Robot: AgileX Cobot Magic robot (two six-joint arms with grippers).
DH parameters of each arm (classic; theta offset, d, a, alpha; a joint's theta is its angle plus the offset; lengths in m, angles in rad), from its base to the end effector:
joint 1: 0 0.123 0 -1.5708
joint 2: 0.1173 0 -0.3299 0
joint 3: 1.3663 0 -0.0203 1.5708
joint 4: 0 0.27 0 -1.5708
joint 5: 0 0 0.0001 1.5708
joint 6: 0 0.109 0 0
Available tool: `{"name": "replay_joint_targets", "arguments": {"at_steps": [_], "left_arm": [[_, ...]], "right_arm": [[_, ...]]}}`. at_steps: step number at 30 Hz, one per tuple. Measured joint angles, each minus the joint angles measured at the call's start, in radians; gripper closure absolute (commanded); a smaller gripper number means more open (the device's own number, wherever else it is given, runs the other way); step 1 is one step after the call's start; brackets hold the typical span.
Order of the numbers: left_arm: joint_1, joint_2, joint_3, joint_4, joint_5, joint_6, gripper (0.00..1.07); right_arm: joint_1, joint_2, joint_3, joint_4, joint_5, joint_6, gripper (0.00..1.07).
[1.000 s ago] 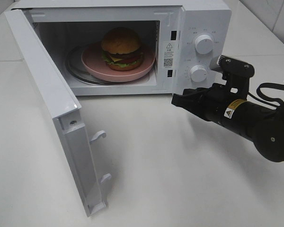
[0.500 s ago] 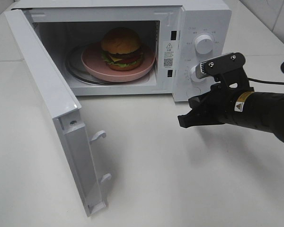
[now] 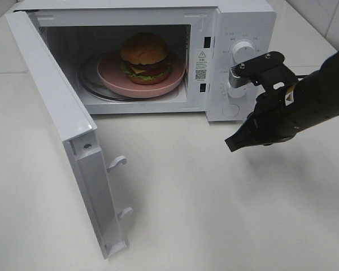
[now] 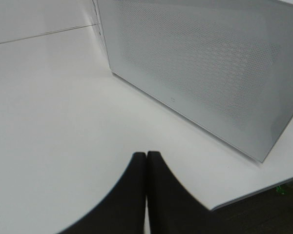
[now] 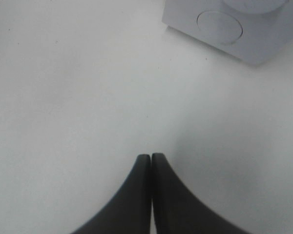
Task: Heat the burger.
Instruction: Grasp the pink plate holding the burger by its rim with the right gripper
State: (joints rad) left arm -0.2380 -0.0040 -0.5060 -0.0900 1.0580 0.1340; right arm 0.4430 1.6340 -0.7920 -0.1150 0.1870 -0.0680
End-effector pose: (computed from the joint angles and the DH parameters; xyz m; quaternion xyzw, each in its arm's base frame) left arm -0.0201 -0.0039 0.2807 0.1589 0.8340 -0.0722 0.5234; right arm 0.3027 0.1410 0.1892 -0.2887 0.9058 0.0304 0.3086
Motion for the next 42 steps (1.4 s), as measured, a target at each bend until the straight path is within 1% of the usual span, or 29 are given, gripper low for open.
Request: {"name": "replay_joint_targets", "arguments": {"at_steps": [2,3,5,12,14,15,17,19,20,21,22,23,24,25,26,28,29,31,32,33,35,36,37,38,39,41,42], "left_arm": [[0.000,0.000,0.000,0.000,0.000,0.000,1.06],[0.000,0.000,0.000,0.000,0.000,0.000,1.06],[0.000,0.000,0.000,0.000,0.000,0.000,1.06],[0.000,0.000,0.000,0.000,0.000,0.000,1.06],[0.000,0.000,0.000,0.000,0.000,0.000,1.06],[0.000,0.000,0.000,0.000,0.000,0.000,1.06],[0.000,0.000,0.000,0.000,0.000,0.000,1.06],[0.000,0.000,0.000,0.000,0.000,0.000,1.06],[0.000,0.000,0.000,0.000,0.000,0.000,1.06],[0.000,0.000,0.000,0.000,0.000,0.000,1.06],[0.000,0.000,0.000,0.000,0.000,0.000,1.06],[0.000,0.000,0.000,0.000,0.000,0.000,1.06],[0.000,0.000,0.000,0.000,0.000,0.000,1.06],[0.000,0.000,0.000,0.000,0.000,0.000,1.06],[0.000,0.000,0.000,0.000,0.000,0.000,1.06],[0.000,0.000,0.000,0.000,0.000,0.000,1.06],[0.000,0.000,0.000,0.000,0.000,0.000,1.06],[0.000,0.000,0.000,0.000,0.000,0.000,1.06],[0.000,0.000,0.000,0.000,0.000,0.000,1.06],[0.000,0.000,0.000,0.000,0.000,0.000,1.06],[0.000,0.000,0.000,0.000,0.000,0.000,1.06],[0.000,0.000,0.000,0.000,0.000,0.000,1.06],[0.000,0.000,0.000,0.000,0.000,0.000,1.06],[0.000,0.000,0.000,0.000,0.000,0.000,1.06],[0.000,0.000,0.000,0.000,0.000,0.000,1.06],[0.000,0.000,0.000,0.000,0.000,0.000,1.06],[0.000,0.000,0.000,0.000,0.000,0.000,1.06]], "right_arm": [[0.000,-0.005,-0.072,0.030,0.160,0.000,1.07],[0.000,-0.005,-0.072,0.030,0.160,0.000,1.07],[0.000,-0.008,-0.110,0.035,0.245,0.000,1.07],[0.000,-0.017,-0.143,0.035,0.316,0.014,1.06],[-0.008,-0.024,-0.153,0.036,0.332,0.029,1.06],[-0.031,-0.027,-0.159,0.038,0.339,0.045,1.06],[-0.047,-0.029,-0.160,0.039,0.345,0.056,1.06],[-0.116,-0.038,-0.160,0.049,0.375,0.087,1.06],[-0.116,-0.038,-0.160,0.049,0.375,0.087,1.06],[-0.161,-0.047,-0.160,0.065,0.401,0.091,1.05],[-0.185,-0.056,-0.160,0.073,0.414,0.092,1.05],[-0.185,-0.056,-0.160,0.073,0.414,0.092,1.05],[-0.226,-0.074,-0.160,0.086,0.439,0.092,1.05],[-0.226,-0.074,-0.160,0.086,0.439,0.092,1.05],[-0.257,-0.100,-0.160,0.096,0.460,0.098,1.05],[-0.272,-0.118,-0.160,0.100,0.472,0.101,1.04],[-0.294,-0.158,-0.160,0.106,0.495,0.106,1.04],[-0.303,-0.182,-0.160,0.108,0.509,0.106,1.04],[-0.313,-0.227,-0.160,0.115,0.534,0.106,1.03],[-0.313,-0.227,-0.160,0.115,0.534,0.106,1.03],[-0.314,-0.304,-0.148,0.115,0.562,0.107,1.03],[-0.314,-0.304,-0.148,0.115,0.562,0.107,1.03],[-0.314,-0.356,-0.127,0.115,0.579,0.110,1.02],[-0.314,-0.356,-0.127,0.115,0.579,0.110,1.02],[-0.314,-0.413,-0.097,0.115,0.600,0.110,1.02],[-0.314,-0.436,-0.083,0.115,0.608,0.111,1.01],[-0.314,-0.493,-0.047,0.115,0.630,0.113,1.01]]}}
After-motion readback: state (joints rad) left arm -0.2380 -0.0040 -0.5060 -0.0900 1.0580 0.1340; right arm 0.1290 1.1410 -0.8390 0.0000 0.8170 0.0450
